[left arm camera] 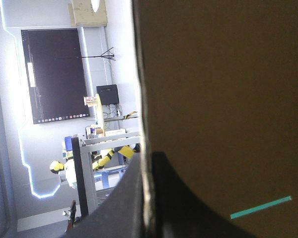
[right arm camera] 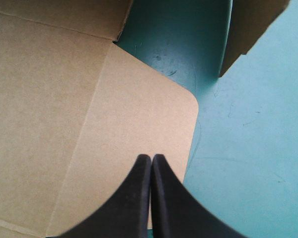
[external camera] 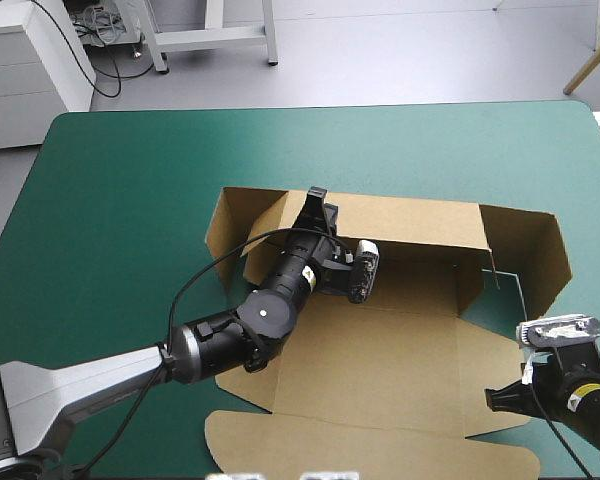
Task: Fold the box
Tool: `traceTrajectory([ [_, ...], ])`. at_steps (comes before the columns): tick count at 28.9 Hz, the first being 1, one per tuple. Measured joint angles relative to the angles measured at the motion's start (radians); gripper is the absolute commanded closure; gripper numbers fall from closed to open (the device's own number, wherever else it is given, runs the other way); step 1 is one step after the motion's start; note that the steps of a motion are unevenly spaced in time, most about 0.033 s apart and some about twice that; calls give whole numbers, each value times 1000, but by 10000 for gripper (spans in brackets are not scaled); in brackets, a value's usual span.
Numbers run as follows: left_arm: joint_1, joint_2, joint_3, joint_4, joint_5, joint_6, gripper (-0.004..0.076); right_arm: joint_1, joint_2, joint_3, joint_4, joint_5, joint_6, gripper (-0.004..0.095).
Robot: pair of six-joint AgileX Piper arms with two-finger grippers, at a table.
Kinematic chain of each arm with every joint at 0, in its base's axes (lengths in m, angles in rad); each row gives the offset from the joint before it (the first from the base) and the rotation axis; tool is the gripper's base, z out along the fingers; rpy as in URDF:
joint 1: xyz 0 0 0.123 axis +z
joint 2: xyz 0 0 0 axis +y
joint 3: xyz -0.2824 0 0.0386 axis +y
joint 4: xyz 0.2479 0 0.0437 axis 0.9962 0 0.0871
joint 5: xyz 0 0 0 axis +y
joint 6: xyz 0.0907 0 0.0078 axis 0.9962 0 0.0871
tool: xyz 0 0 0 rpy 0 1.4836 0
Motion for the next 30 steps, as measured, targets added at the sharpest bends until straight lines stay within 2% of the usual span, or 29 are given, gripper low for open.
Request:
traceTrajectory([
  [7,0,20,4,40,27,-23,734,0,0,0,0,0,-4,923],
  [9,-1,24,4,46,31,-25,734,0,0,0,0,0,-6,888],
  [13,-1,31,4,54,38,-28,734,0,0,0,-24,0,27,701],
  [19,-1,31,4,54,38,-28,734,0,0,0,-41,0,57,282],
  [21,-1,31,4,56,38,-29,734,0,0,0,-43,0,57,198],
  [25,-1,31,4,65,41,-30,734,0,0,0,-45,0,57,203],
  [30,-1,32,4,65,42,-31,734,0,0,0,-45,0,57,283],
])
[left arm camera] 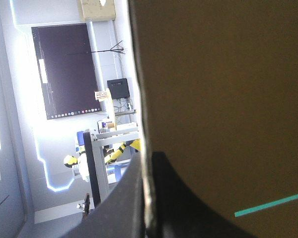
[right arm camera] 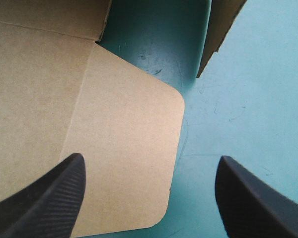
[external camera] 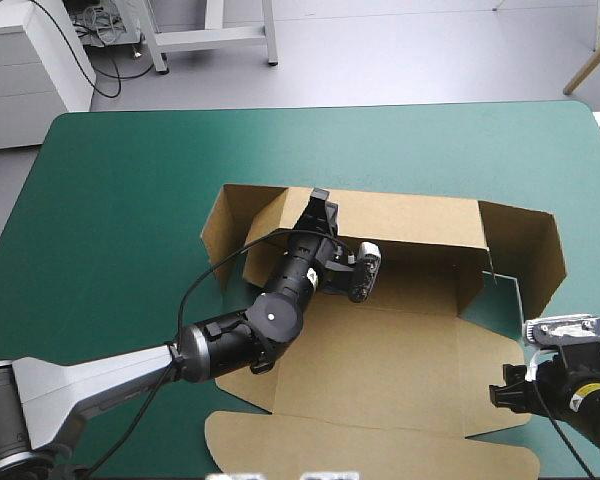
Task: Fold the box
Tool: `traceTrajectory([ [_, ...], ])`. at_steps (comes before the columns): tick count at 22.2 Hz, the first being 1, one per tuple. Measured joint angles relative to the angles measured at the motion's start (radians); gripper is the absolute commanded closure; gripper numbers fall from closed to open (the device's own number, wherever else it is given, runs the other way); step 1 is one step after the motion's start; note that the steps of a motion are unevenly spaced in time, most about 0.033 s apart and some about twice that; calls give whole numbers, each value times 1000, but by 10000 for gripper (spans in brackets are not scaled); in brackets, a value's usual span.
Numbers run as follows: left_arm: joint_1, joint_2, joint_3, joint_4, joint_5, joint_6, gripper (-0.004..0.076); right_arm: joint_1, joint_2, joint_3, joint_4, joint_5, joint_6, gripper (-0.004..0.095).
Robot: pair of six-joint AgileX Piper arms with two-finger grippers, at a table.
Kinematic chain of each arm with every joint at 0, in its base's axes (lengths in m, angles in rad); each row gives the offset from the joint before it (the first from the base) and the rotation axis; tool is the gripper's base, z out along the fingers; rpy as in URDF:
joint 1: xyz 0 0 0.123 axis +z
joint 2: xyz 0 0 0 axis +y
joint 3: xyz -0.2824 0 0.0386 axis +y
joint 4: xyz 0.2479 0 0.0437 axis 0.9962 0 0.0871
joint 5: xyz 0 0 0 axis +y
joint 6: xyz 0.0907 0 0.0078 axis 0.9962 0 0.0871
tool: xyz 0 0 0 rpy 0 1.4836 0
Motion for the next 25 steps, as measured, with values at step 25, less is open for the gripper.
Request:
traceTrajectory([
  [25,-1,8,4,7,138,-188,734,-1,888,-1015,-26,29,149,332],
])
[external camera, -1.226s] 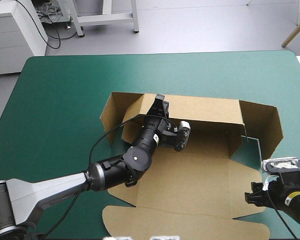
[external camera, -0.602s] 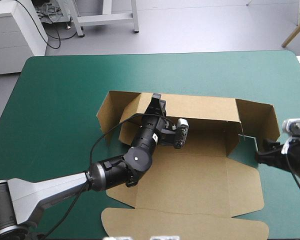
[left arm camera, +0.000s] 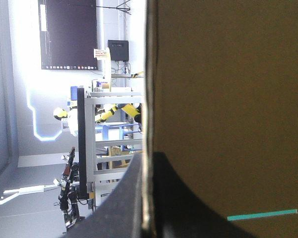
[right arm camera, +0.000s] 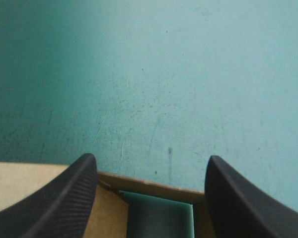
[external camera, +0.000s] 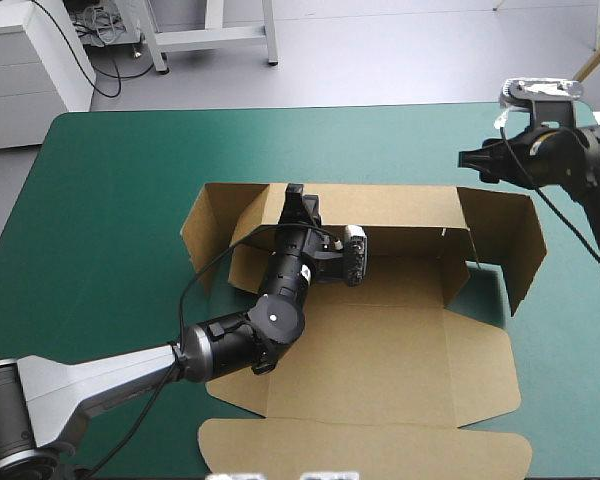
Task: Fold the box
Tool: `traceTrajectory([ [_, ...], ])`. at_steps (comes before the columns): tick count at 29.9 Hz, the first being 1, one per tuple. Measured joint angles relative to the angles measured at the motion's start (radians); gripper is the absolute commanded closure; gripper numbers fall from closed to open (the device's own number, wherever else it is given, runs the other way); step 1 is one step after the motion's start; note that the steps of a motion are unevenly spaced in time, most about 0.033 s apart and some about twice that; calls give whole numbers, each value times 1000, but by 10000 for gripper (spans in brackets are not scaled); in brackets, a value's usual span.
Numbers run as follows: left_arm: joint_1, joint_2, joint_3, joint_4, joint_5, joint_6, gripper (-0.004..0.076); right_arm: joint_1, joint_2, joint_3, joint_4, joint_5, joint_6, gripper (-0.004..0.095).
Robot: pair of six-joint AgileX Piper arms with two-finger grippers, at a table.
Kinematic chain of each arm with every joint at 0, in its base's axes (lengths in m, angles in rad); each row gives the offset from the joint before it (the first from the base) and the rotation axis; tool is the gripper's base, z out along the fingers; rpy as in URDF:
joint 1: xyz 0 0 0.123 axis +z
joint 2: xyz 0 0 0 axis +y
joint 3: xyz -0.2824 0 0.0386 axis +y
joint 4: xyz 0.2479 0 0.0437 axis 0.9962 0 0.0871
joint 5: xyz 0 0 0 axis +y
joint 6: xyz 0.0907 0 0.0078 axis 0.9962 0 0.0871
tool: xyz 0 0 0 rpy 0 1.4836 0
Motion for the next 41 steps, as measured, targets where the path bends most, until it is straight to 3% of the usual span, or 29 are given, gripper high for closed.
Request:
traceTrajectory([
  [8,0,0,3,0,5,-14,734,-36,190,-104,10,93,0,332],
  [19,0,0,3,0,15,-24,734,-108,211,-98,45,211,-78,332],
  [32,0,0,5,-7,11,-24,734,-109,151,90,196,207,-170,332],
  [41,1,-1,5,-36,-18,110,734,-109,4,295,256,90,-229,356],
])
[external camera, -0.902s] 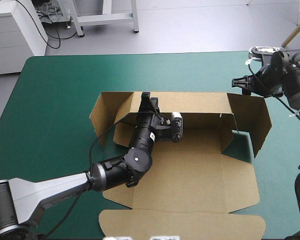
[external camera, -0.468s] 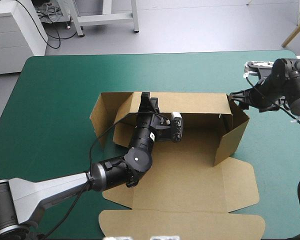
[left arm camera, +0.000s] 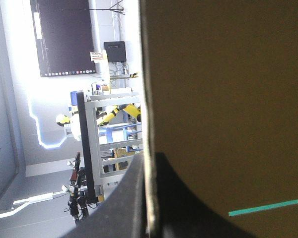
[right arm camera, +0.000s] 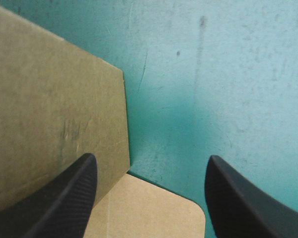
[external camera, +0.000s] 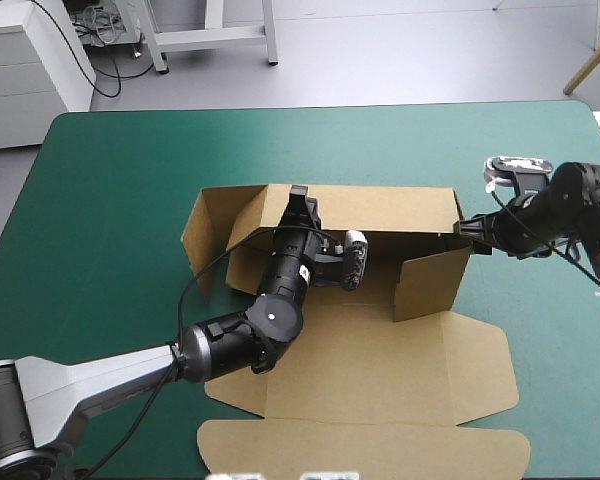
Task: Fold the box
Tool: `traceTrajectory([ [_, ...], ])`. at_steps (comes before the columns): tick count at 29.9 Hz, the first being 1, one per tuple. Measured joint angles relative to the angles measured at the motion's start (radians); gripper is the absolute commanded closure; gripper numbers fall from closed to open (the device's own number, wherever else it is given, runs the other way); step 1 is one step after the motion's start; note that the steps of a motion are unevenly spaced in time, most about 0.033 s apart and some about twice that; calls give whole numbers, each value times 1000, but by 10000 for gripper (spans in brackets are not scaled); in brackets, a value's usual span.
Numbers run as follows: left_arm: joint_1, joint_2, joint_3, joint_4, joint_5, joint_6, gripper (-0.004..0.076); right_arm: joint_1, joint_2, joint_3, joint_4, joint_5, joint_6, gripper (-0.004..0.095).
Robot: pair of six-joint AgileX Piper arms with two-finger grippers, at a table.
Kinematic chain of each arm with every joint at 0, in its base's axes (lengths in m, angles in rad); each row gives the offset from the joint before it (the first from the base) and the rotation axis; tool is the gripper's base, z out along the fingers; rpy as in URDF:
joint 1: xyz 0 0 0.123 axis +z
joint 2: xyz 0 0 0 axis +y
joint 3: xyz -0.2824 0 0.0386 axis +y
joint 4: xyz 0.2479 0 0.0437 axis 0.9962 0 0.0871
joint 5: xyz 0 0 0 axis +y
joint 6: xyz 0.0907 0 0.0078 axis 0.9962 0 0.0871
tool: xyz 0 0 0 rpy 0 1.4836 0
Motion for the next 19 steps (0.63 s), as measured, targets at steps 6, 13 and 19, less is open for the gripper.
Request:
traceTrajectory([
  [6,0,-2,-1,-9,-4,15,734,0,-105,162,99,-131,-112,503],
  [13,0,-2,-1,-15,-4,27,734,0,-172,306,149,-251,-270,633],
  [19,0,-2,-2,-17,-4,34,734,0,-173,337,154,-266,-444,652],
])
